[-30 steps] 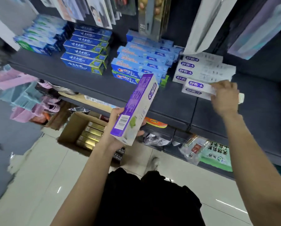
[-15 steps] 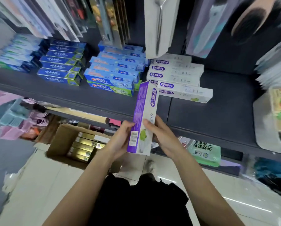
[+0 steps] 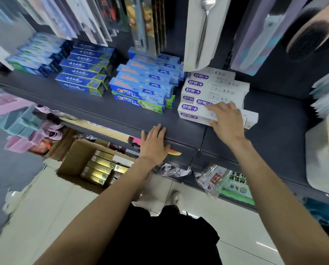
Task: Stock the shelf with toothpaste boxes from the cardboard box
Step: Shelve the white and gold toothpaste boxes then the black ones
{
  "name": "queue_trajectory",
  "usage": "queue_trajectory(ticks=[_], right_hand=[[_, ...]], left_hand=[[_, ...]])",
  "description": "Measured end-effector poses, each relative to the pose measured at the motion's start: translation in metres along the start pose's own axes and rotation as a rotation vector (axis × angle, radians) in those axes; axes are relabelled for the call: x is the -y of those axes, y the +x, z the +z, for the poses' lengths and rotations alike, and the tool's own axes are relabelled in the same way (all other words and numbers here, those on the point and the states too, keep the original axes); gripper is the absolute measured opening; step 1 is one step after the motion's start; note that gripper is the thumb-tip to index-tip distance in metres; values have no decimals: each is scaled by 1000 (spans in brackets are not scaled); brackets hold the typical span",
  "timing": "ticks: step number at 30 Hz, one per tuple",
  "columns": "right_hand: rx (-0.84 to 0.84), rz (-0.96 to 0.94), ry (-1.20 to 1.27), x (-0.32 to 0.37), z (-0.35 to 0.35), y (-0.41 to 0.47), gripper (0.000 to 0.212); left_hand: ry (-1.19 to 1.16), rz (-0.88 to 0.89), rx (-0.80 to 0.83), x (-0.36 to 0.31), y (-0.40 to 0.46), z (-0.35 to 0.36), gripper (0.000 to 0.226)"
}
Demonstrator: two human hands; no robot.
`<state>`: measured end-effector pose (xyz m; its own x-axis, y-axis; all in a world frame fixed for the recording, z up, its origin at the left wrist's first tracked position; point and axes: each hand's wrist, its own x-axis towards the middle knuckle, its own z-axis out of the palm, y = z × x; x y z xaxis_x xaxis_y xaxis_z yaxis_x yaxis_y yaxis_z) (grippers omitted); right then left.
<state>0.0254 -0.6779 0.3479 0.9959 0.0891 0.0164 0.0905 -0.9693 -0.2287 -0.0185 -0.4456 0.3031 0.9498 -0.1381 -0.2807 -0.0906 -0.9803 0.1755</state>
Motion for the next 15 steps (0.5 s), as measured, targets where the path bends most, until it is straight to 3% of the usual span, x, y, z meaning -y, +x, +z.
queue_trajectory(ticks=[3, 5, 8, 10, 12, 15], right_hand=[[-98, 8, -65, -1, 20, 7, 50], [-153, 80, -71, 3, 32, -1, 52], [-268, 86, 25, 27, 38, -26, 48], [-305, -25, 151, 56, 37, -48, 43], [-229, -132, 275, 89, 41, -72, 35], [136, -197, 355, 136, 52, -96, 25]], left_hand=[[-21, 47, 15, 7, 1, -2, 64], [-188, 60, 2, 11, 1, -5, 60], [-539, 50, -206, 20, -13, -12, 42], [-605, 42, -356, 36, -31, -15, 32], [-616, 19, -431, 61, -53, -14, 26], [-624, -77, -472, 111, -86, -2, 25]])
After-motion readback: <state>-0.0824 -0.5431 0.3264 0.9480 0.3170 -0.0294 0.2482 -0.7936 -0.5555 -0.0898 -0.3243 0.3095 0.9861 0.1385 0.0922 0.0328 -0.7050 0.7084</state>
